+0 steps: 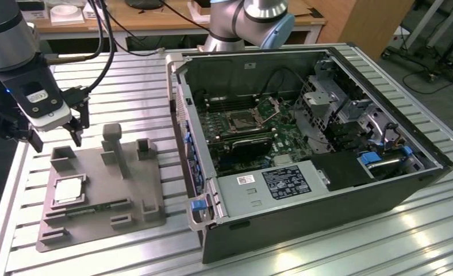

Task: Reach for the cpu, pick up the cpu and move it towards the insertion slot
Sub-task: 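Pick up the cpu and move it towards the insertion slot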

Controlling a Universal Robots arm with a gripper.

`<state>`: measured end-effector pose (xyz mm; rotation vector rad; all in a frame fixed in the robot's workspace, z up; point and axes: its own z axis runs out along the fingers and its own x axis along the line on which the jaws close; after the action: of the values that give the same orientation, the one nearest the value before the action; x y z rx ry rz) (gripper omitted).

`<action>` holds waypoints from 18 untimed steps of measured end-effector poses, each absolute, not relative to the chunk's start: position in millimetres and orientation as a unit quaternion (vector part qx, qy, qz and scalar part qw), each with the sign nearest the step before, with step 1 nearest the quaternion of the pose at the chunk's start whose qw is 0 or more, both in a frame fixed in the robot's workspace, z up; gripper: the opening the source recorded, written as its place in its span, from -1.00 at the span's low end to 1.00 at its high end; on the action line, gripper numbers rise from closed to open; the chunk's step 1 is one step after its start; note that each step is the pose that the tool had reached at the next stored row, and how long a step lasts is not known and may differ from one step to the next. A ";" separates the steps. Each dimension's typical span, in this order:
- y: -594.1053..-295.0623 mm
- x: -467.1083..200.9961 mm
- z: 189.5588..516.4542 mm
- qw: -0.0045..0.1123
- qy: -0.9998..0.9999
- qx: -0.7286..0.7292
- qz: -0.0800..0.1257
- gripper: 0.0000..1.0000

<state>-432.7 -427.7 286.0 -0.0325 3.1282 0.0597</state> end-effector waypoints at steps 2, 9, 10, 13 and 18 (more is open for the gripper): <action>-427.8 -432.7 285.5 0.006 1.000 -0.010 0.019 0.29; -428.1 -432.7 283.8 0.006 1.000 -0.010 0.019 0.29; -428.1 -432.7 283.5 0.006 1.000 -0.010 0.019 0.29; -428.2 -432.7 282.8 0.006 1.000 -0.010 0.019 0.29; -428.5 -432.7 281.6 0.006 1.000 -0.010 0.019 0.29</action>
<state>-432.7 -428.5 281.6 -0.0324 3.1283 0.0597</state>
